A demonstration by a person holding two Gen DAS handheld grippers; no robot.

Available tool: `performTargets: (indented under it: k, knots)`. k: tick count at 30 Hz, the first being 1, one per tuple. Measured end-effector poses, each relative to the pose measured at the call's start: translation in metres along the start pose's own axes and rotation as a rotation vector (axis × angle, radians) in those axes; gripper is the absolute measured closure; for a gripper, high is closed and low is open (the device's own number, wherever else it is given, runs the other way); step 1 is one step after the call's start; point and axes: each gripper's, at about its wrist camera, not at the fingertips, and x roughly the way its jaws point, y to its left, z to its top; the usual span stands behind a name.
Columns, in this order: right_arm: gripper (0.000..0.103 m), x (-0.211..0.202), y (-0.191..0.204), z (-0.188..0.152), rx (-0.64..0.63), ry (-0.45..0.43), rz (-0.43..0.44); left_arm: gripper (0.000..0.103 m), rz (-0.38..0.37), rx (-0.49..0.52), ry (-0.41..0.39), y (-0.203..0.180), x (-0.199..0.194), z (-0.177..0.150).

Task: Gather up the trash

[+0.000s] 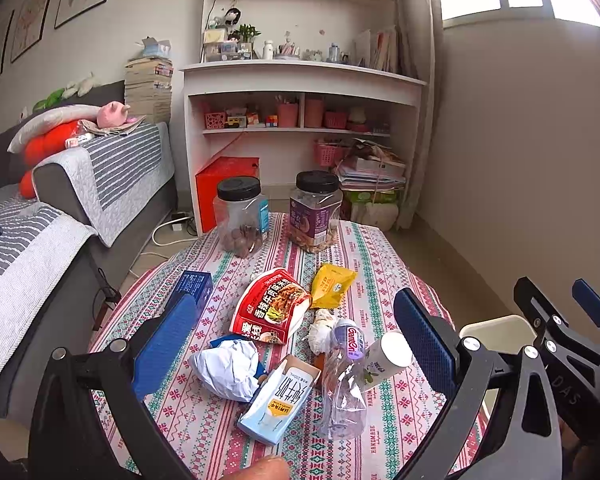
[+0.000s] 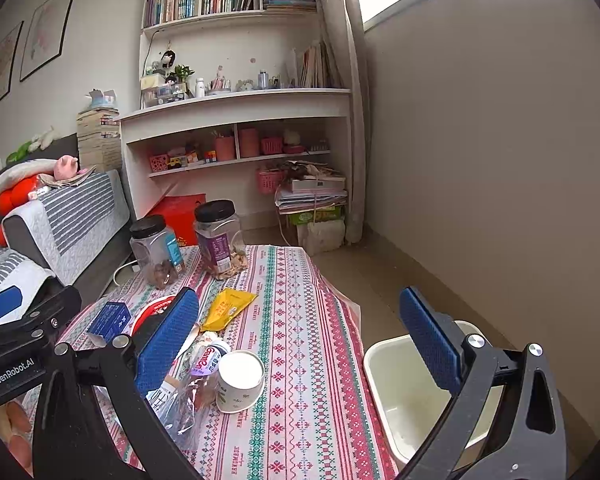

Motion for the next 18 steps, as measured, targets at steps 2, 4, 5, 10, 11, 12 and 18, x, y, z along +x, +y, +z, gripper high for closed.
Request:
performTargets:
  k: [2, 4, 5, 10, 11, 12, 18]
  knots:
    - [0.007, 0.0, -0.001, -0.001, 0.01, -0.009, 0.004, 0.007, 0.0, -0.002, 0.002, 0.0, 0.0, 0.0]
    - [0.007, 0.001, -0.001, -0.001, 0.001, 0.003, 0.0, 0.007, -0.001, -0.003, 0.006, 0.0, 0.0, 0.0]
    - [0.007, 0.001, 0.0, -0.001, 0.003, 0.006, 0.002, 0.007, 0.0, -0.003, 0.006, 0.0, 0.0, 0.0]
    - [0.007, 0.0, -0.001, -0.003, 0.015, -0.006, 0.007, 0.007, 0.007, 0.007, 0.027, 0.001, 0.003, -0.002]
    - [0.007, 0.0, -0.001, -0.003, 0.011, -0.006, 0.005, 0.007, 0.012, 0.012, 0.039, 0.002, 0.005, -0.003]
    - [0.007, 0.0, 0.0, -0.003, 0.01, -0.006, 0.005, 0.007, 0.013, 0.011, 0.043, 0.002, 0.005, -0.003]
    - [0.007, 0.002, -0.001, -0.007, 0.03, -0.011, 0.011, 0.007, 0.018, -0.004, 0.109, 0.005, 0.013, -0.004]
